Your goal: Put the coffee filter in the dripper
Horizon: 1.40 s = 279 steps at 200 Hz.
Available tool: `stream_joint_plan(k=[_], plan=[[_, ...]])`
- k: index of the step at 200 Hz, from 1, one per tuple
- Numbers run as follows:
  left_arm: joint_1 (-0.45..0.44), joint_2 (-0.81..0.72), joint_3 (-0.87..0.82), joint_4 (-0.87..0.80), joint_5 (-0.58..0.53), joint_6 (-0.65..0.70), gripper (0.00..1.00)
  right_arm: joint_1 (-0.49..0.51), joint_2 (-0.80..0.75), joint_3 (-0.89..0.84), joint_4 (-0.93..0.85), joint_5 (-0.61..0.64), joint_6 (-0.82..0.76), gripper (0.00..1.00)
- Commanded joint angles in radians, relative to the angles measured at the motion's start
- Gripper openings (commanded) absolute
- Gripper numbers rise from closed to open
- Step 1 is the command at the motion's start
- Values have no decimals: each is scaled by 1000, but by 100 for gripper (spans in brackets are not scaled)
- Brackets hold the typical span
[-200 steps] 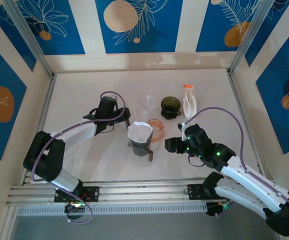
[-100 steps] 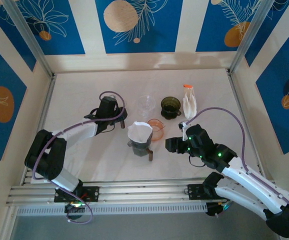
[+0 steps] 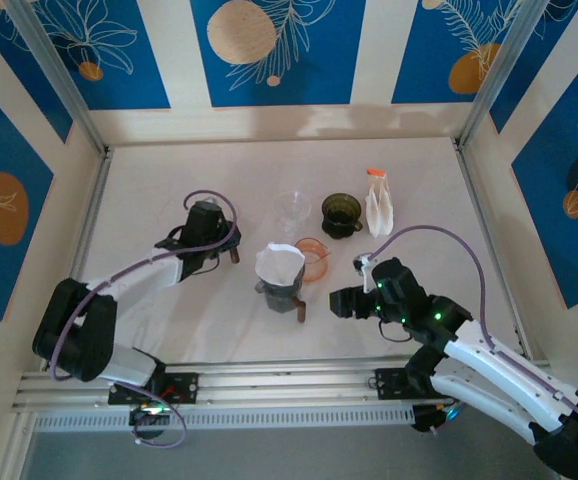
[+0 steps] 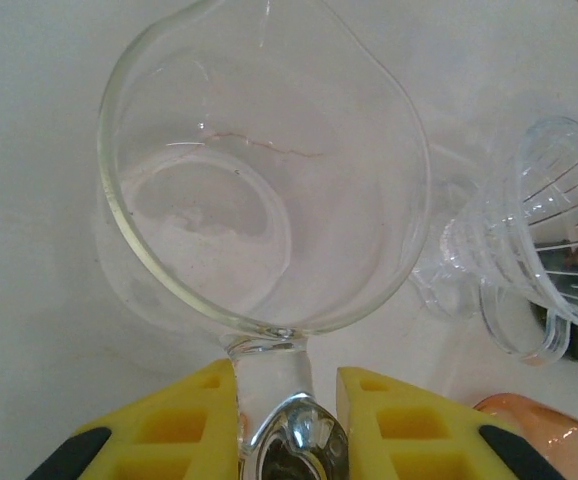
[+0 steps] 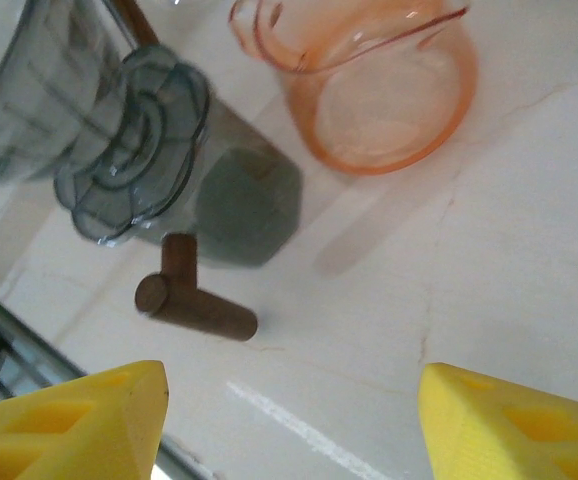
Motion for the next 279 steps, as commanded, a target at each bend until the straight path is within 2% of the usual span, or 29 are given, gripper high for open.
stream_joint_plan(k=[1,51,76,107,126,161,279], plan=[[32,-83,-45,-41,1,-24,0,50,-2,-40,57,-70,-12,68],[91,-264,-150,-132,71,-43,0,202,139,-78,229,0,-6,67],[95,-336,-189,-180,76,-49,0,242,228,-93,321,59,6,67],[97,-407,-217,-222,79,-51,0,245,318,-96,401,85,0,62],[98,-423,-219,-241,80,-48,0,244,359,-88,435,82,-6,55],[106,-440,-224,-258,77,-46,0,261,419,-81,470,73,-7,48],[135,-506,-246,-303,51,-39,0,262,609,-1,594,80,-32,33]])
